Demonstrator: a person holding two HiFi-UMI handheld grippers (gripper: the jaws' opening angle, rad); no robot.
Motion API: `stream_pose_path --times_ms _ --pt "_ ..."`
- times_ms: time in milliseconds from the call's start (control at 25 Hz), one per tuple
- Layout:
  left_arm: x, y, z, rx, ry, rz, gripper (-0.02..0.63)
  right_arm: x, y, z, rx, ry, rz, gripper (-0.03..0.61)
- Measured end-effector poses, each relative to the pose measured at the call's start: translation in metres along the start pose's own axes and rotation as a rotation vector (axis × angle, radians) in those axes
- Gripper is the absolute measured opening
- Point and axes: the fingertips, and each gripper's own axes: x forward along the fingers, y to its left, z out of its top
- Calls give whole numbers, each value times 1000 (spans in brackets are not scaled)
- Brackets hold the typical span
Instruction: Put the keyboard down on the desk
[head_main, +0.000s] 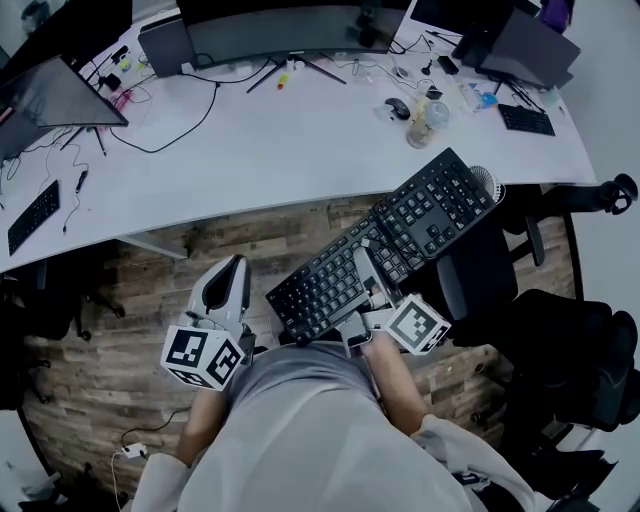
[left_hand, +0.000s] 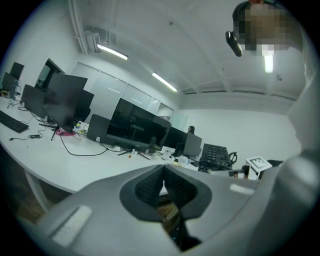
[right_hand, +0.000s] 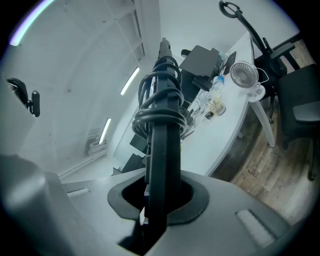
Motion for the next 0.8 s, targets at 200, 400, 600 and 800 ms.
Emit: stream_pose_path --times_ms 200,400,600,800 --pt "17 -2 2 -5 -4 7 0 13 -8 13 -3 10 14 71" --pt "27 -2 0 -14 1 9 0 19 -15 18 3 17 4 71" --pt "34 -4 1 -27 7 6 0 21 -19 19 15 26 -13 71" --pt "46 -1 -1 -40 27 -8 0 27 -23 21 17 24 -27 71"
